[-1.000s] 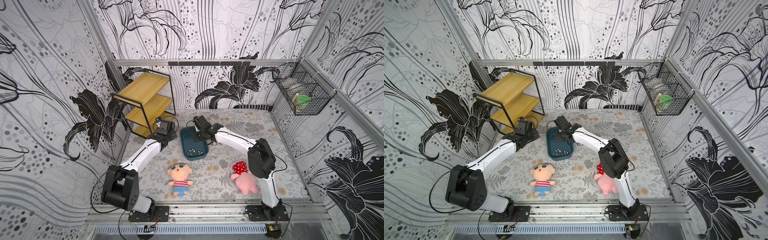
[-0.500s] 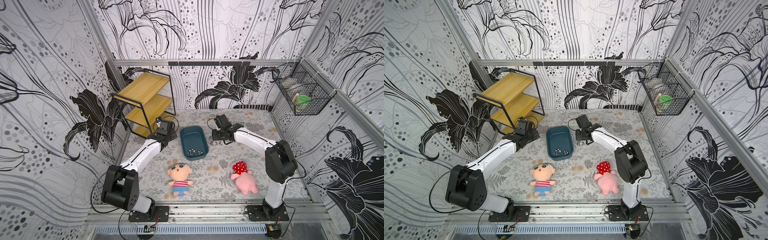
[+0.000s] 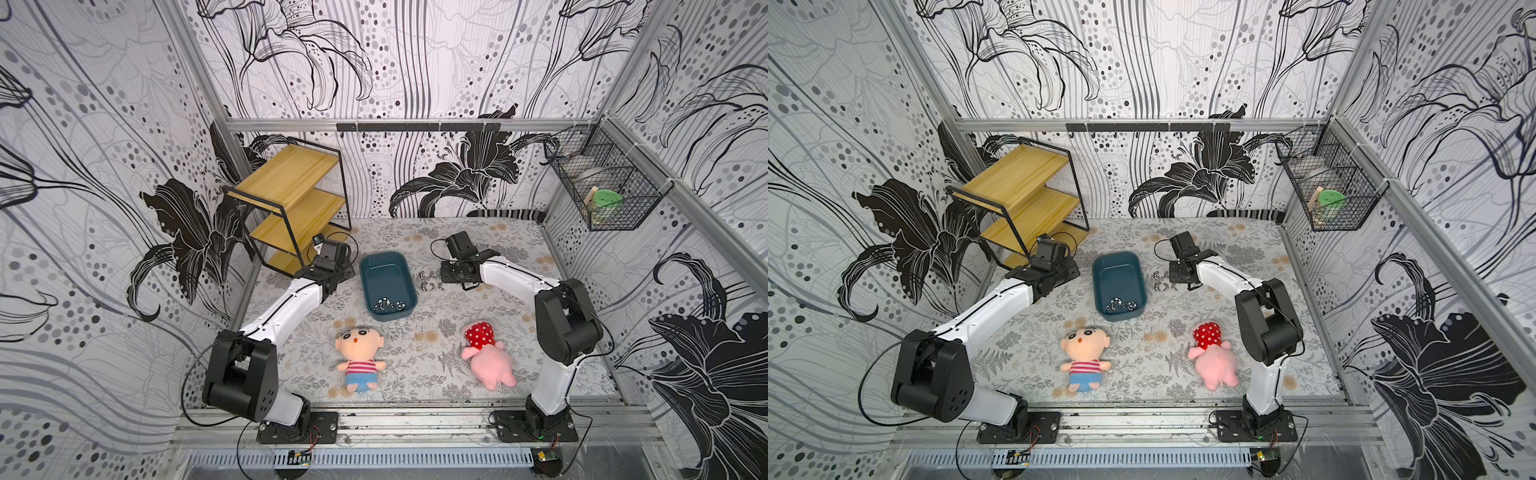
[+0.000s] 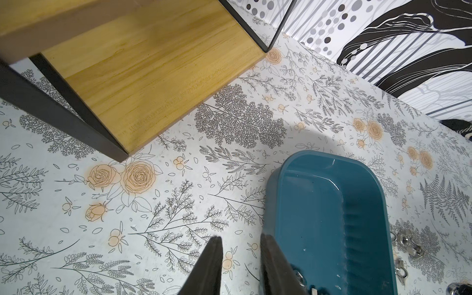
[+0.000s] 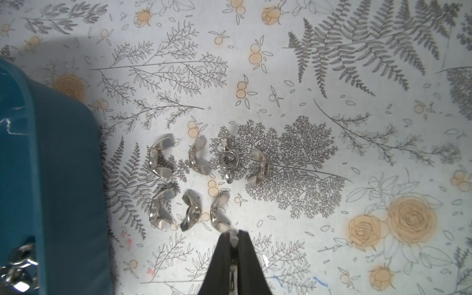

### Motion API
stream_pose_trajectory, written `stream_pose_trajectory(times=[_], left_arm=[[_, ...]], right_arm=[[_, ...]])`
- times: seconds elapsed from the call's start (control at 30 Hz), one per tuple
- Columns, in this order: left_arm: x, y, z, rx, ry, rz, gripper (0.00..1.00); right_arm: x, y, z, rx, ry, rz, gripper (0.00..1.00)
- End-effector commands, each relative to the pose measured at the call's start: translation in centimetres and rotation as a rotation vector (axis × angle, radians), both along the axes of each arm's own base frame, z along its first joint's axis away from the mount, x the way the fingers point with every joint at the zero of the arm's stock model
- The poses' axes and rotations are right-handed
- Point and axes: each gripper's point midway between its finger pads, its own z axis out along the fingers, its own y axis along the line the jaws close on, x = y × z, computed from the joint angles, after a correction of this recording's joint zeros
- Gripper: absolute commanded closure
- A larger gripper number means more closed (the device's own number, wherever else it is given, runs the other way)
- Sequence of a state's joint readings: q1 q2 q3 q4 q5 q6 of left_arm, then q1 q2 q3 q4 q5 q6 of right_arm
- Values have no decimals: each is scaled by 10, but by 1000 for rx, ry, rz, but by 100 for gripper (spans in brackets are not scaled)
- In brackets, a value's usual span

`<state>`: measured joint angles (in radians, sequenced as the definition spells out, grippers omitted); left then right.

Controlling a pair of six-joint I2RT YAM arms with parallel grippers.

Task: Take out the wing nut from the storage box
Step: Place the wing nut at the center of the board.

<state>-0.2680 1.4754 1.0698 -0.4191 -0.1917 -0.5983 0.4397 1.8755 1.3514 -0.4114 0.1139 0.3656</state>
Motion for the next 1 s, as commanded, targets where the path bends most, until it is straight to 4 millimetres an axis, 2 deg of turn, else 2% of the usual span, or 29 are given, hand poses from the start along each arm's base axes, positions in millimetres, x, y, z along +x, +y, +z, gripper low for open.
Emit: stream_pose_trajectory(times=[0.0,0.23,0.6,0.97], left_arm=[[6,1,16,0,-49,13,68],[5,1,15,0,-48,14,68],[3,2,16,2,-48,18,68],[3,2,15,4,-46,18,68]], right_arm=[[-3,-7,-24,-43,41,6,99],[-3,-7,-40,-47,70,3,99],[-3,-14,-54,-67,92,-15,99],[-2,-16,-62,-69,116,-17,91]])
